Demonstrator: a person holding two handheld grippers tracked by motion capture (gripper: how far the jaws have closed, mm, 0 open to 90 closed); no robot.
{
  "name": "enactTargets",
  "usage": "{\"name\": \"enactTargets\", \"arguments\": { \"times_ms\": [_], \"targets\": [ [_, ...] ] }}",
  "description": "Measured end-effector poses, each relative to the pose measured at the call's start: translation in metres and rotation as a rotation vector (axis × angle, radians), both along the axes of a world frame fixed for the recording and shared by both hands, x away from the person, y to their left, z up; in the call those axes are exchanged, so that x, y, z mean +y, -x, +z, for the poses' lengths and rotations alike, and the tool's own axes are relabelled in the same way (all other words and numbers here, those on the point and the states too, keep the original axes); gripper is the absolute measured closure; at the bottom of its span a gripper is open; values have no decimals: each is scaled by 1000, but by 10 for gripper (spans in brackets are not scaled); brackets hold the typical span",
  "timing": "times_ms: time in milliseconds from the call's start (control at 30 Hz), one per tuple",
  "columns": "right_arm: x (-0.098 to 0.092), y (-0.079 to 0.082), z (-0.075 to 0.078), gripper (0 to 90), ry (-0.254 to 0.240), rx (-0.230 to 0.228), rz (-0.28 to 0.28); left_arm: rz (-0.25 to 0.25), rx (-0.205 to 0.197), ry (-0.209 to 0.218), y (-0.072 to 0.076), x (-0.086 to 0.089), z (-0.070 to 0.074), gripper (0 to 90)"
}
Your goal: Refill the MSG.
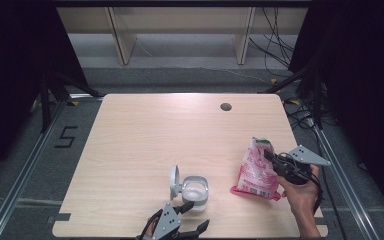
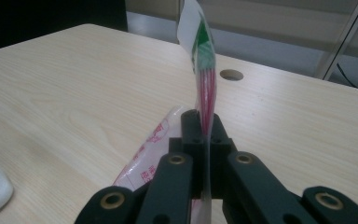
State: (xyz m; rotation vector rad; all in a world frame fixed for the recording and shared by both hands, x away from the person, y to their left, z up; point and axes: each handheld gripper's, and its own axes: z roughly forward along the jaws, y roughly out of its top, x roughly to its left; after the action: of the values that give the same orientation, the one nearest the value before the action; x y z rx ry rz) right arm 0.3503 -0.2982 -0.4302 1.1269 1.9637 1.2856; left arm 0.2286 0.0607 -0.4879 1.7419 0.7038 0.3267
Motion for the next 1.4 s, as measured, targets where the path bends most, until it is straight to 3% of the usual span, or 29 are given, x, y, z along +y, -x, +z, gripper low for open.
{"name": "enactTargets", "arguments": {
  "times_ms": [33, 100, 133, 167, 233, 333, 400, 433, 533, 567, 600, 633, 767, 800, 833, 867, 900, 933, 1033, 1067, 1100, 1133, 1400],
  "targets": [
    [0, -2, -2, 900, -8, -9, -1, 10, 19, 24, 1, 0, -1, 313],
    [-1, -2, -2, 900, 5, -6, -6, 12, 23, 19, 1, 0, -1, 315],
    [-2, -2, -3, 900, 15, -13, -1, -4, -8, 4, -1, 2, -1, 315],
    [-4, -4, -4, 900, 31, -28, 5, -4, -5, -12, -1, 4, 0, 315],
    [-3, -2, -5, 900, 9, 14, -19, -3, -6, -15, -1, 5, 1, 314],
    [-4, -4, -7, 900, 19, 9, -16, 19, 23, 1, 1, 4, 1, 310],
    [-5, -5, -8, 900, 40, 1, -17, 23, 15, 14, 1, 5, 1, 306],
    [-6, -7, -9, 900, 53, -9, -7, 3, -9, -2, -1, 8, 2, 305],
    [-6, -9, -11, 900, 65, -10, -12, 7, -13, -5, 0, 11, 3, 304],
    [-6, -9, -13, 900, 72, -9, -20, 38, 23, 1, 3, 11, 4, 304],
    [-6, -9, -13, 900, 67, 6, -21, 22, 5, 13, 1, 11, 3, 303],
    [-7, -10, -14, 900, 70, 7, -21, 13, -8, -13, 0, 13, 4, 304],
    [-5, -9, -16, 900, 42, 35, -52, 11, -2, -21, 1, 13, 4, 303],
    [-9, -11, -16, 900, 90, 8, -29, 12, 2, -27, 1, 14, 4, 303],
    [-7, -11, -18, 900, 70, 6, -38, 20, 18, 10, 3, 12, 4, 303],
    [-6, -11, -19, 899, 59, 24, -48, 5, -6, -23, 2, 16, 5, 303],
    [-6, -11, -19, 899, 59, 24, -48, 5, -6, -23, 2, 16, 5, 303],
    [-9, -12, -20, 899, 77, 28, -34, 20, 12, 8, 4, 15, 4, 303],
    [-10, -13, -23, 897, 84, 15, -54, 23, 7, -24, 7, 19, 7, 304],
    [-10, -12, -23, 895, 78, 33, -62, 9, -22, -46, 6, 22, 8, 306],
    [-10, -14, -24, 894, 73, 37, -51, 12, -35, -36, 6, 23, 8, 311],
    [-11, -14, -25, 892, 73, 35, -60, 37, -21, -37, 7, 25, 10, 316],
    [-11, -14, -26, 866, 85, 46, -64, 51, -30, -51, 3, 37, 9, 336]
  ]
}}
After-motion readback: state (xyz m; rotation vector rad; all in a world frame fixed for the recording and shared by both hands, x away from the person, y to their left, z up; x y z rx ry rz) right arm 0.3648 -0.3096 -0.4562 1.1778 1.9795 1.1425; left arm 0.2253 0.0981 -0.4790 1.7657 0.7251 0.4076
